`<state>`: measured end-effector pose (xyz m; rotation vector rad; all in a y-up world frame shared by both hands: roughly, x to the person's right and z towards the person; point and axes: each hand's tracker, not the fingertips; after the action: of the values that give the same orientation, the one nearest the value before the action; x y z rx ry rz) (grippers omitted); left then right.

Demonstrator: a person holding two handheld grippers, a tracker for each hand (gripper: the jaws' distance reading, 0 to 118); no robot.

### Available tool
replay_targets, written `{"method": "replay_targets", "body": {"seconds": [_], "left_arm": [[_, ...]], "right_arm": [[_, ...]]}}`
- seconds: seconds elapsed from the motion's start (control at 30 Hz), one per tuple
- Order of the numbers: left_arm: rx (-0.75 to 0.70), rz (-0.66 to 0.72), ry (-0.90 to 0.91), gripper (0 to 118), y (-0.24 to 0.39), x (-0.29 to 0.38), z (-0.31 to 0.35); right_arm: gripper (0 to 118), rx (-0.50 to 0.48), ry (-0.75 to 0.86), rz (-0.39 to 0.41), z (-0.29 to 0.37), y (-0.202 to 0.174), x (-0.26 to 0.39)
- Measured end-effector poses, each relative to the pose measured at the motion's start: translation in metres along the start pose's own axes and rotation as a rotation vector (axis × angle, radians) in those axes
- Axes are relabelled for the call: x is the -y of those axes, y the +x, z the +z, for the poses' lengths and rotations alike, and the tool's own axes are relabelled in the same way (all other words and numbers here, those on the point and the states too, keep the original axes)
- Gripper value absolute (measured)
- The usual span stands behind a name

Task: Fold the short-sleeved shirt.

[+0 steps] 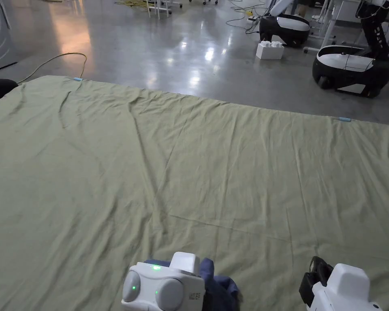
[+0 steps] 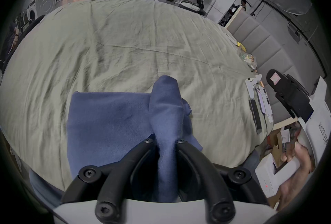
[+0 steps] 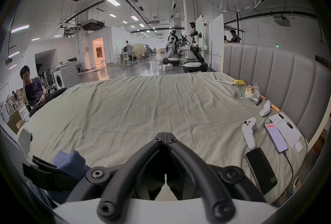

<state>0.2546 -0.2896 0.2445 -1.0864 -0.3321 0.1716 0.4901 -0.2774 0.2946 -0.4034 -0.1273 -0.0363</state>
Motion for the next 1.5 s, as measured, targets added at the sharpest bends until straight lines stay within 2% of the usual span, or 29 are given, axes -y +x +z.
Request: {"method": "replay_targets", "body": {"seconds": [0.07, 0.13, 0.23, 0.27, 0.47, 0.57, 0.63, 0.67, 0.77, 0.97, 1.2, 1.37, 1.5], "left_arm": [[-0.01, 0.027, 0.014, 16, 0.001, -0.002, -0.004], [-0.008, 0.039, 0.02, 24, 0.002, -0.001, -0.006], [0.073, 0.066, 0.024, 55, -0.001, 0.0, 0.002], [0.078, 0.065, 0.03, 62, -0.002, 0.0, 0.006], [0.167, 0.133, 0.11, 63, -0.012, -0.006, 0.045], [0.163, 0.144, 0.127, 57, -0.015, -0.004, 0.05], [0.123, 0.12, 0.119, 19, -0.013, 0.0, 0.041], [0.107, 0.107, 0.088, 12, -0.012, 0.002, 0.034], [0.137, 0.123, 0.027, 12, -0.01, 0.012, 0.014], [0.185, 0.12, 0.016, 12, 0.003, 0.027, -0.02], [0.141, 0.052, 0.016, 7, 0.021, 0.037, -0.054], [0.147, 0.037, 0.028, 6, 0.02, 0.041, -0.055], [0.217, 0.068, 0.079, 6, 0.005, 0.028, -0.024]], "right_arm": [[1, 0.0, 0.0, -0.001, 0.001, 0.0, 0.0], [1, 0.0, -0.003, -0.002, 0.001, 0.001, 0.001], [1, -0.002, -0.005, -0.002, 0.001, 0.001, 0.002], [1, -0.001, -0.005, 0.0, 0.001, 0.002, 0.002], [1, 0.003, -0.012, -0.005, 0.001, 0.004, 0.004], [1, 0.003, -0.017, -0.009, 0.001, 0.004, 0.005], [1, 0.002, -0.021, -0.01, 0.0, 0.004, 0.007], [1, 0.002, -0.023, -0.01, 0.0, 0.005, 0.007], [1, 0.002, -0.025, -0.01, -0.001, 0.005, 0.008], [1, 0.008, -0.035, -0.01, -0.002, 0.007, 0.011], [1, 0.01, -0.037, -0.012, 0.0, 0.007, 0.011], [1, 0.009, -0.032, -0.007, 0.001, 0.008, 0.009], [1, 0.009, -0.022, -0.001, 0.002, 0.008, 0.005]]}}
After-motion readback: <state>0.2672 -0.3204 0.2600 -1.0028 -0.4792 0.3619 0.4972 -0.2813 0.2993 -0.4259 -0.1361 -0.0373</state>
